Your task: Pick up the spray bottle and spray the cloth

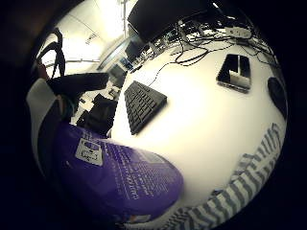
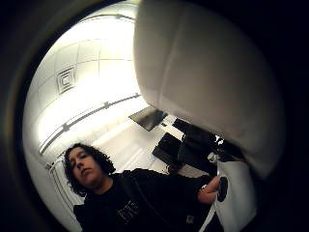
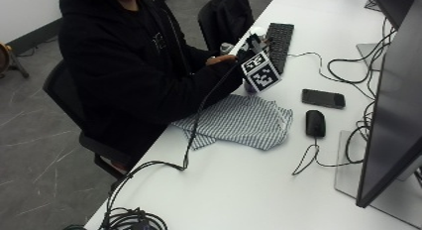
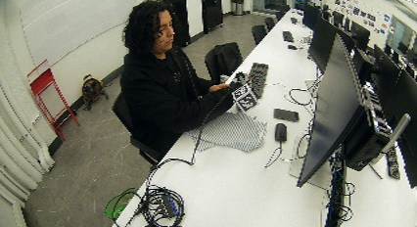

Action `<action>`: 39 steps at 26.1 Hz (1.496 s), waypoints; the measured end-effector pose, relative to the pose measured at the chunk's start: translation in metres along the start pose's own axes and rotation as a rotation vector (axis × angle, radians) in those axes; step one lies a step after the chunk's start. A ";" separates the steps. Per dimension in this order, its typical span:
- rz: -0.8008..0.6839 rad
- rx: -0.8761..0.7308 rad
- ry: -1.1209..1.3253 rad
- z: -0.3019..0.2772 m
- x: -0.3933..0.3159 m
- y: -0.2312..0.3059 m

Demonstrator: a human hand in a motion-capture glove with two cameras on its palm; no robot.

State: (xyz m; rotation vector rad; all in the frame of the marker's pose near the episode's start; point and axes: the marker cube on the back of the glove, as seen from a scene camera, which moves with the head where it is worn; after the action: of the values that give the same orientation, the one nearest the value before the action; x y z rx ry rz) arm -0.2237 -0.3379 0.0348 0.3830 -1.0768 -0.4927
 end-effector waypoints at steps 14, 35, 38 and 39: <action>0.134 -0.265 0.063 -0.018 -0.003 0.024; 0.121 -0.730 1.064 -0.153 -0.052 0.152; 0.100 -0.739 1.143 -0.157 -0.061 0.170; 0.091 -0.744 1.154 -0.156 -0.063 0.176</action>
State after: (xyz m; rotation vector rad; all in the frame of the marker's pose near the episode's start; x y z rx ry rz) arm -0.0728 -0.1475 0.0136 -0.0779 0.2320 -0.4482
